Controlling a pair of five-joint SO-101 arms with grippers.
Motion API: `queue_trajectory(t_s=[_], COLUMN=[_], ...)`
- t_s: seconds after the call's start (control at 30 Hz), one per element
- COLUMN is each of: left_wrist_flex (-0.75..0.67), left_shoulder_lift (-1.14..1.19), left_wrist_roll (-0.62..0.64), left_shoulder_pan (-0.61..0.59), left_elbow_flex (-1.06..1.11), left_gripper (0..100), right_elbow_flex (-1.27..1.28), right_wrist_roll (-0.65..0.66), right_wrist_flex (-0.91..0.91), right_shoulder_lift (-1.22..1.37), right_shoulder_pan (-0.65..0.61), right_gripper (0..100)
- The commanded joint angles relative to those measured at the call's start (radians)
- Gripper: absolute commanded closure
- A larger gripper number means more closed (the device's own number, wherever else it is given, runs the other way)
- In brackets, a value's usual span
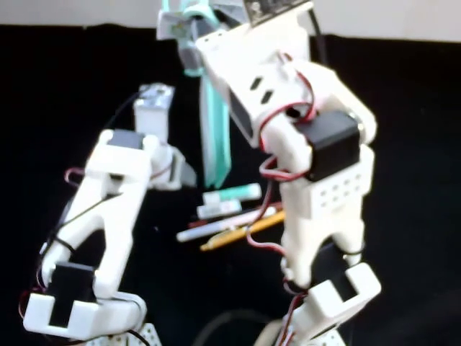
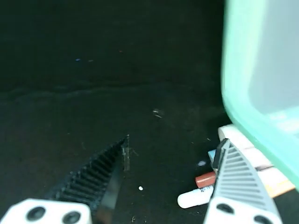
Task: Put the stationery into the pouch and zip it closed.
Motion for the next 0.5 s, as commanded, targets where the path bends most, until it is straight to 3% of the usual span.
queue_trajectory(t_s=[0.0, 0.47], left_wrist_flex=[-0.002, -0.008], left_shoulder_lift=[-0.012, -0.013], left_wrist_roll=[0.066, 0.075], left_shoulder_pan=[-0.113, -0.183], left_elbow_flex=[-0.038, -0.051], left_gripper=[69, 69], right_elbow_flex=[-0.007, -0.007], right_wrist_roll=[-0.008, -0.003], right_wrist_flex=[0.004, 0.045], right_shoulder_lift=[-0.047, -0.205], right_shoulder_pan=[-0.013, -0.044], right_gripper=[99.2, 99.2])
